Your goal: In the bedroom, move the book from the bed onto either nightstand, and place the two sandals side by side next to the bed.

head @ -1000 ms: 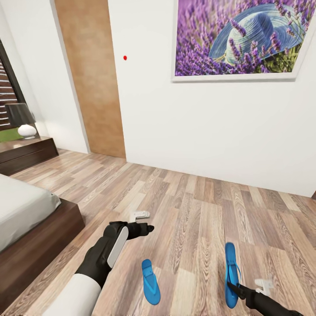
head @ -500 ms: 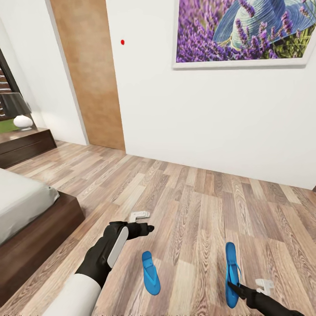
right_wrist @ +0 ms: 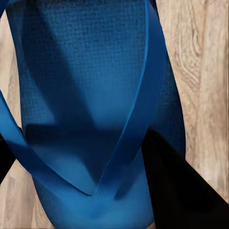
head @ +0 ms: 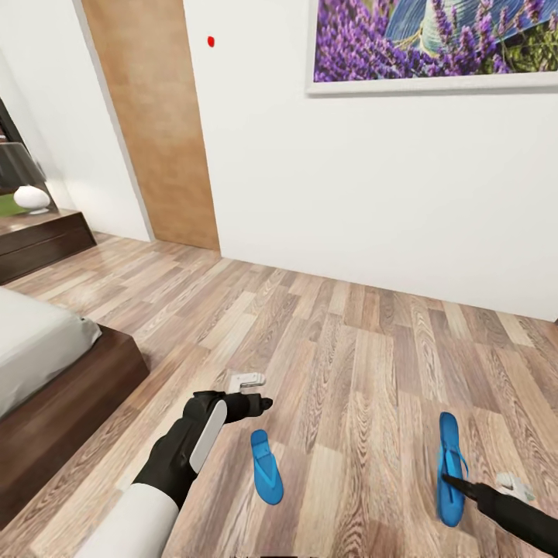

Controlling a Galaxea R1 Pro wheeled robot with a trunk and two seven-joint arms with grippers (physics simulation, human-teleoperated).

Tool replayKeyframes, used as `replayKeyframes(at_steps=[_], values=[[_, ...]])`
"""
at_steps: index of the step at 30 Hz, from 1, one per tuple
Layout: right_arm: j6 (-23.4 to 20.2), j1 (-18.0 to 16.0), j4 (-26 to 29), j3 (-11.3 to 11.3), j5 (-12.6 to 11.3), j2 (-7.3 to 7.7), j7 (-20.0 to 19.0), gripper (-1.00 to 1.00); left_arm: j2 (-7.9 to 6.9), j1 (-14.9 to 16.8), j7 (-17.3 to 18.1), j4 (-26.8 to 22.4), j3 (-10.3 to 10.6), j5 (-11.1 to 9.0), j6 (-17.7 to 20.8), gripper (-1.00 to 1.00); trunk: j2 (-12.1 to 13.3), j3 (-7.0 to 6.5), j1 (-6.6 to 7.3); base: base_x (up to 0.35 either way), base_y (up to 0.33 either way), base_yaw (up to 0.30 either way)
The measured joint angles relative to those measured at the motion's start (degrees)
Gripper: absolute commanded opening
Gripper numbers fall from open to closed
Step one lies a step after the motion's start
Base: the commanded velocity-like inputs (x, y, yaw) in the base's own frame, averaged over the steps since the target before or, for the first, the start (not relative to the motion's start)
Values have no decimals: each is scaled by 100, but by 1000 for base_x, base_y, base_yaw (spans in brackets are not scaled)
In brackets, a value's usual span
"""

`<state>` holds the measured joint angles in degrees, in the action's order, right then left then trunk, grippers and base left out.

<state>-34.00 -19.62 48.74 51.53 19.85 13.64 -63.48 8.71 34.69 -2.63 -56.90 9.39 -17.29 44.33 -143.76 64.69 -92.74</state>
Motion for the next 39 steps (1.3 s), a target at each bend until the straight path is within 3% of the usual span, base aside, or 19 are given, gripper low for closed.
replayKeyframes(at_steps=[5, 9, 39], values=[[-742, -1, 507, -15, -673, -12, 7, -100, 8, 0, 0, 0, 6, 0, 0, 100, -7, 111, -13, 0, 0, 0], [-908, 1, 563, -47, -827, -12, 13, -100, 1, 0, 0, 0, 3, -4, 0, 100, -12, 200, -23, 0, 0, 0], [-972, 1, 579, -58, -884, -9, 10, -100, 0, 0, -5, -9, 7, -35, 16, 100, -52, 865, -101, 0, 0, 0]])
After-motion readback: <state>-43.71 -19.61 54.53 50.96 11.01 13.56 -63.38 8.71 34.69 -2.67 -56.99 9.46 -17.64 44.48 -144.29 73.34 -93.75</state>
